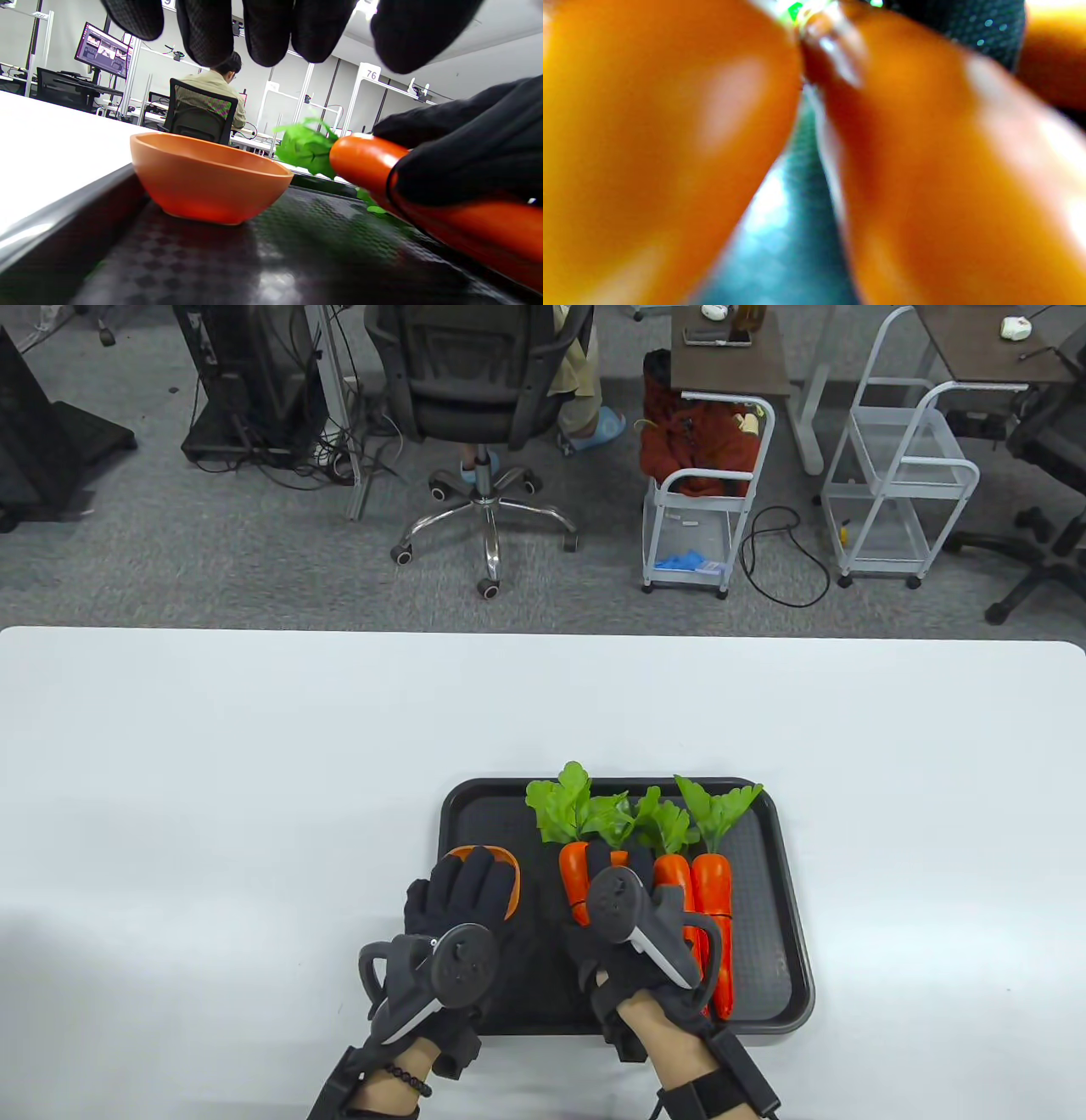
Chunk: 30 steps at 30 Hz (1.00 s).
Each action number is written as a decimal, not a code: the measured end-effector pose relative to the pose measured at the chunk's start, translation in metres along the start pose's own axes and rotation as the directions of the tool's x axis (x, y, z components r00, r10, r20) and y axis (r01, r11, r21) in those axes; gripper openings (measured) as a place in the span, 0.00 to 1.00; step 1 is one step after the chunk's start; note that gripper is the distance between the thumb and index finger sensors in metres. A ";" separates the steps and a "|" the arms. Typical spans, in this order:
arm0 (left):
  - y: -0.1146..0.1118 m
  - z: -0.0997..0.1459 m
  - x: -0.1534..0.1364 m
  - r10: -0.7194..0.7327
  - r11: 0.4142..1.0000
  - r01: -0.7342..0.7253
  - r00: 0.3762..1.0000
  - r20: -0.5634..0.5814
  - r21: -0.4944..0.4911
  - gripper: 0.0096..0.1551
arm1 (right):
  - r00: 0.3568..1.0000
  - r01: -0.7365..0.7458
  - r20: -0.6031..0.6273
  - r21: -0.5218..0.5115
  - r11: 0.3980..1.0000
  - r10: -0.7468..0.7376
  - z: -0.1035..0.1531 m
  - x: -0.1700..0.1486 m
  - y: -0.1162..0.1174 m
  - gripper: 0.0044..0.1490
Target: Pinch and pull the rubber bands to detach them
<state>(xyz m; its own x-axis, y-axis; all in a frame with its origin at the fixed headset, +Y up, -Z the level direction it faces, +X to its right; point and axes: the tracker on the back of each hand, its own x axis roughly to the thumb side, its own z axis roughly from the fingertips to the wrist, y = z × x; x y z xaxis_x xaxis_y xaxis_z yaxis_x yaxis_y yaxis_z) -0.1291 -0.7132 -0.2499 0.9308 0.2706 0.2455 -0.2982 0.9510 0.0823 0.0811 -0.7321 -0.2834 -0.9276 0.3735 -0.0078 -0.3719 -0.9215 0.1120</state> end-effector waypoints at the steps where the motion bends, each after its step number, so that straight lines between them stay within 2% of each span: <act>1: -0.001 0.000 0.000 0.013 1.000 -0.013 1.000 0.000 -0.002 0.38 | 0.999 0.048 0.007 -0.015 0.999 -0.048 0.004 -0.003 -0.002 0.60; 4: -0.002 0.000 0.002 0.035 0.999 -0.035 0.999 0.006 0.000 0.37 | 0.985 0.168 0.040 -0.016 0.986 -0.167 0.011 -0.012 -0.007 0.60; 7: -0.003 0.000 0.005 0.049 0.999 -0.049 0.999 0.016 0.004 0.36 | 0.940 0.334 0.070 -0.011 0.942 -0.333 0.017 -0.023 -0.008 0.60; 11: -0.004 0.001 0.007 0.102 0.995 -0.102 0.994 0.034 0.015 0.36 | 0.823 0.557 0.115 0.028 0.830 -0.556 0.020 -0.034 -0.005 0.60; 16: -0.003 0.002 0.007 0.199 0.979 -0.201 0.978 0.061 0.020 0.34 | 0.666 0.722 0.149 0.119 0.682 -0.731 0.020 -0.035 0.002 0.58; 18: -0.003 0.003 0.007 0.240 0.970 -0.243 0.968 0.080 0.030 0.32 | 0.566 0.796 0.127 0.173 0.580 -0.815 0.019 -0.032 0.006 0.58; 26: 0.000 0.007 0.011 0.285 0.952 -0.296 0.949 0.134 0.071 0.25 | 0.322 0.890 0.067 0.320 0.326 -0.944 0.019 -0.026 0.022 0.57; 30: 0.000 0.009 0.016 0.284 0.946 -0.302 0.947 0.148 0.117 0.21 | 0.272 0.911 0.073 0.303 0.281 -0.960 0.020 -0.025 0.024 0.57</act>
<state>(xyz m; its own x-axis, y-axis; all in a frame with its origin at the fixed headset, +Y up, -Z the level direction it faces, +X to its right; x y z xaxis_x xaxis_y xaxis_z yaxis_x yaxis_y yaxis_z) -0.1162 -0.7103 -0.2372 0.7657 0.5047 0.3987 -0.5882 0.8003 0.1164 0.0957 -0.7617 -0.2604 0.1076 0.9935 -0.0375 -0.9386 0.1139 0.3258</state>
